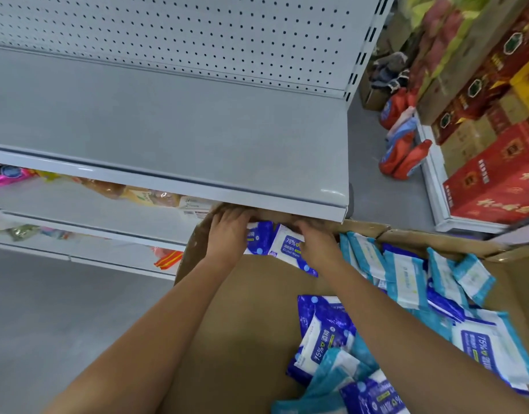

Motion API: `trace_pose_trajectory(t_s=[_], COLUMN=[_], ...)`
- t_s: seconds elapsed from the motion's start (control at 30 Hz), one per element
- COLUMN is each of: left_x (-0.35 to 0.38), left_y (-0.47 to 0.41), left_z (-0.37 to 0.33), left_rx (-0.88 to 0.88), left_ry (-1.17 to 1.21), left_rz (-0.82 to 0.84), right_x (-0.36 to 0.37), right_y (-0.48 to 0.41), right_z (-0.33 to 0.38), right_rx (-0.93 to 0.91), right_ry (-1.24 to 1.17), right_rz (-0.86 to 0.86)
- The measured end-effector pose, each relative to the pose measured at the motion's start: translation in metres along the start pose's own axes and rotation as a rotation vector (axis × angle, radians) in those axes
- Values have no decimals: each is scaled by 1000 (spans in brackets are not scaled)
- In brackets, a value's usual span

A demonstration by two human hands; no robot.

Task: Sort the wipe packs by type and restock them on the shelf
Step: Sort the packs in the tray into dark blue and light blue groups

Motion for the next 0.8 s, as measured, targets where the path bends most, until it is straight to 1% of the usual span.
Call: trace_pose_trajectory(t_s=[0.07, 0.1, 0.13, 0.2, 0.27, 0.33, 0.43, 0.53, 0.6, 0.67, 0.8], left_x=[6, 13, 25, 52, 82, 109, 138, 149, 153, 153, 135], left_y=[9, 15, 24, 44, 59, 67, 69, 70, 70, 73, 78], left_z=[-14, -27, -45, -81, -112, -132, -135, -135, -131, -126, -101], left_rx=[51, 106, 177, 309, 387, 412, 346, 280, 223, 189, 134], left_ry=[25, 41, 51, 67, 117, 132, 156, 126, 124, 100, 56], left_rz=[4, 31, 70, 154, 272, 394, 501, 546, 607, 679, 745], right_x=[-7, -5, 1, 17, 26, 31, 37, 53, 66, 76, 71], right_y=[15, 24, 36, 58, 81, 99, 124, 141, 148, 150, 150], right_z=[-9, -14, -22, -38, -58, -69, -73, -75, -68, -64, -74], right_rx=[-12, -28, -39, -59, -58, -92, -146, -148, -147, -126, -61], right_ry=[-55, -101, -124, -91, -77, -115, -188, -255, -212, -148, -154], right_rz=[-88, -87, -54, 36, 88, 121, 164, 227, 279, 286, 279])
Point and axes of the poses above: each hand's wrist, its own y-axis away from the middle knuckle, its own x-axis out of the palm, z = x × y, the point moved 9 cm from there along -y, towards the middle knuckle, and after that the axes turned 10 degrees about z, right-handed, at the moved point
